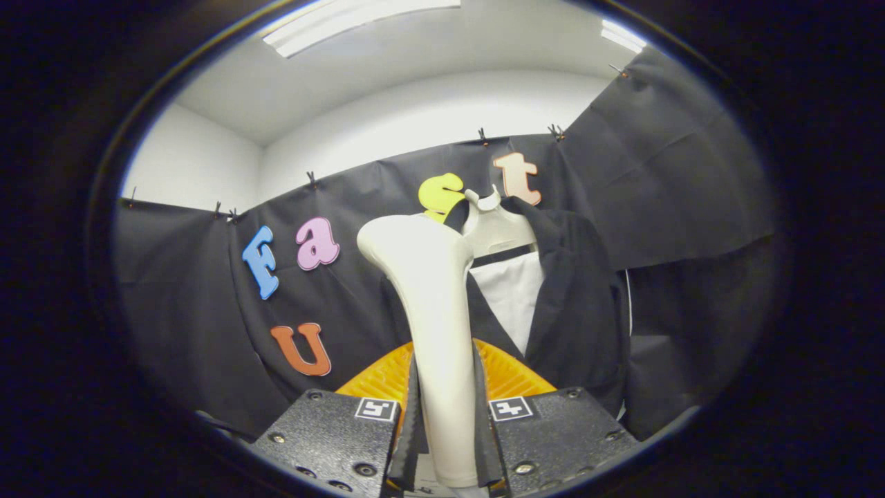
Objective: Iron the clothes twice with a garment steamer, once on the left side and once on the right side.
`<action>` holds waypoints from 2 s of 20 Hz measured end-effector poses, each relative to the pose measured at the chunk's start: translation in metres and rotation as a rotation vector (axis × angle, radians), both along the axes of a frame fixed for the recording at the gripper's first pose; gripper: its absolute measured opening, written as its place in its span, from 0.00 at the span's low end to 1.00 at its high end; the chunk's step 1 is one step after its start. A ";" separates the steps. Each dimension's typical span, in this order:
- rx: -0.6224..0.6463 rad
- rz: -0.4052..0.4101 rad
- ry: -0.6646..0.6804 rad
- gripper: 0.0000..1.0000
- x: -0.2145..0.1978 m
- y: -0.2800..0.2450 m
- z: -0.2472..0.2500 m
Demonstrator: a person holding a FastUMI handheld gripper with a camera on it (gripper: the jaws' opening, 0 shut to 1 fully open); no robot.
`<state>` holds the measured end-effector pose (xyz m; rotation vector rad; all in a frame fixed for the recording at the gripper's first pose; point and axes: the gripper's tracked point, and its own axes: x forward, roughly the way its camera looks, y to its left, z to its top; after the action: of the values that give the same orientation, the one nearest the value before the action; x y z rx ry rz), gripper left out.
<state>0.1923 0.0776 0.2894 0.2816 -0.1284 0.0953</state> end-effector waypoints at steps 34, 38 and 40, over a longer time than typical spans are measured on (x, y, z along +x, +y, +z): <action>-0.164 -0.146 0.209 0.35 0.077 -0.022 -0.136; -0.187 -0.155 0.229 0.35 0.072 -0.025 -0.163; -0.196 -0.156 0.241 0.35 0.069 -0.024 -0.176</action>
<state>0.2610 0.0533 0.1134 0.0857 0.0985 -0.0812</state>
